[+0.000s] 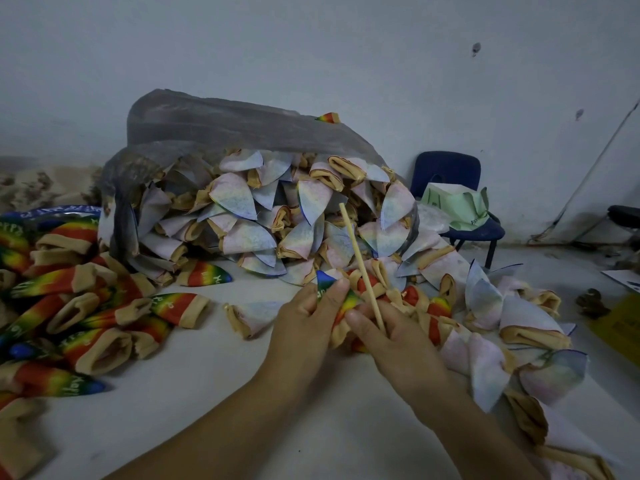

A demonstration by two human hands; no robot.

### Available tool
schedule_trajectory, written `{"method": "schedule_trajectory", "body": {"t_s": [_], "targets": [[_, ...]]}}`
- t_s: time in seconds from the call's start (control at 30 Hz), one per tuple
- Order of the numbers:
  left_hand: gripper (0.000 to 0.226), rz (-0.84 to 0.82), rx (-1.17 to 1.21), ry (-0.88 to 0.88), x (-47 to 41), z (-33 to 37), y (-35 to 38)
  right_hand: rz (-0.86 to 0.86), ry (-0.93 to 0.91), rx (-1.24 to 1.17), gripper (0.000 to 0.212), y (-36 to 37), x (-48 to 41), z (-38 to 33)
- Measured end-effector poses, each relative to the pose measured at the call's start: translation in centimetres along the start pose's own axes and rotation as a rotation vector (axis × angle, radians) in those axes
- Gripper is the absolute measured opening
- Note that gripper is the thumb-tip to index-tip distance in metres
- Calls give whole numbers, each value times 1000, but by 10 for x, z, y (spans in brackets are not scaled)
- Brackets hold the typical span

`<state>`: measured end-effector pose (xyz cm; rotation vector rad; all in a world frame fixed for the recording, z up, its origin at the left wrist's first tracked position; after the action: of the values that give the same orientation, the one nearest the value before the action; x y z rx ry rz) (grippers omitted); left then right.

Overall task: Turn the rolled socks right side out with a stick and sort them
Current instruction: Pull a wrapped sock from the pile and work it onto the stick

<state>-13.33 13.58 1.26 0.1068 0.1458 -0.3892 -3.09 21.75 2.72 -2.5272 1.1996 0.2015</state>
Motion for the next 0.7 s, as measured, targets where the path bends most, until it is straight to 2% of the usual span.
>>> {"method": "schedule_trajectory", "body": {"t_s": [0.07, 0.17, 0.27, 0.4, 0.5, 0.6, 0.7], "targets": [[45, 9, 25, -51, -2, -2, -1, -11, 3, 47, 11, 0, -1, 4], [50, 41, 59, -263, -7, -19, -4, -8, 9, 90, 13, -4, -2, 7], [44, 50, 125, -374, -10, -29, -3, 18, -18, 109, 16, -5, -4, 5], [39, -92, 323, -475, -2, -29, 11, 53, -13, 88, 18, -6, -5, 9], [31, -190, 367, -452, 4, -23, 20, 96, -1, 13, 16, -11, -5, 6], [15, -138, 179, -287, 4, -19, 16, 90, 20, 44, 29, -9, -5, 10], [16, -62, 52, -129, 2, -9, 9, 113, 8, 77, 13, -8, -7, 15]]}}
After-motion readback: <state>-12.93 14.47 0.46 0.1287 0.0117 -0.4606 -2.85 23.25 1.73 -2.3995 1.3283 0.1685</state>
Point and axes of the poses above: each hand's wrist, its own x-axis away from the middle knuckle, its own y-axis out of the palm, z = x × y, the point moved 9 cm from there along -x, towards the middle knuckle, and after that the axes turned 15 degrees about z, right-handed, at the moved point
